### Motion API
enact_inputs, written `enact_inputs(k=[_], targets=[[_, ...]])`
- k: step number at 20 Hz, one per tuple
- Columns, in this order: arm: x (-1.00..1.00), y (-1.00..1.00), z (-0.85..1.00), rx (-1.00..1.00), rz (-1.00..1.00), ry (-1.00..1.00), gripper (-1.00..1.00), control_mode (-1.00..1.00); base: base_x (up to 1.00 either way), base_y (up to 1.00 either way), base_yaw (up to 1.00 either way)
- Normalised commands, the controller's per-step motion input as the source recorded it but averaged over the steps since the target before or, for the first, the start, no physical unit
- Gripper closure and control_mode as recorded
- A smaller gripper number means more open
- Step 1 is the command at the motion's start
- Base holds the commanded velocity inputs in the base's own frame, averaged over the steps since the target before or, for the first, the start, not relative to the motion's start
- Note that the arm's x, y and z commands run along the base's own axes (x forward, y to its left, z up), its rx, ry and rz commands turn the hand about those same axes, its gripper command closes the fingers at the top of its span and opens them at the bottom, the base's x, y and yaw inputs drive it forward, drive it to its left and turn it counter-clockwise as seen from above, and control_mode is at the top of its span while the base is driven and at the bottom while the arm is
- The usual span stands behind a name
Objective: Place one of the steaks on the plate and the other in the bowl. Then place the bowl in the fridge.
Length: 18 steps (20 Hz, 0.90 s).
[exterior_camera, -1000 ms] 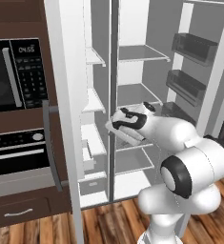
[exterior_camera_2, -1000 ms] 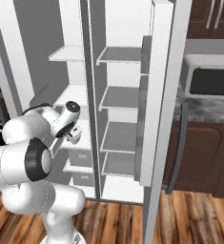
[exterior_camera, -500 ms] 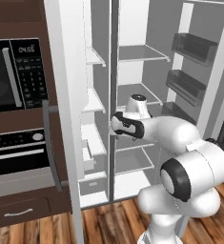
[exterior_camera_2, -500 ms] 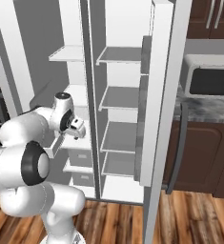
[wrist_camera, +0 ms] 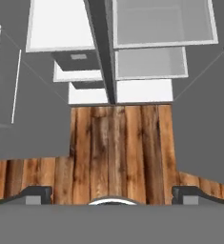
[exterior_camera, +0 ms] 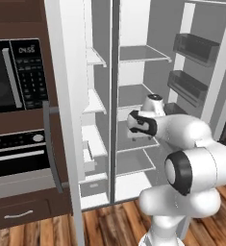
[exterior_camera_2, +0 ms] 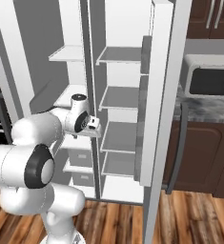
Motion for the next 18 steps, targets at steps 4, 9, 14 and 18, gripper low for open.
enact_inputs(k=[4, 9, 14, 18], targets=[[-0.59, 0.00, 0.22, -0.24, 0.17, -0.02, -1.00, -1.00, 0.00, 0.00, 0.00], [-0.63, 0.10, 0.65, 0.03, -0.03, 0.09, -1.00, -1.00, 0.00, 0.00, 0.00], [-0.44, 0.19, 0.34, 0.01, -0.17, 0.13, -1.00, -1.00, 0.00, 0.00, 0.00], [-0.41, 0.20, -0.05, 0.00, -0.07, 0.00, -1.00, -1.00, 0.00, 0.00, 0.00]])
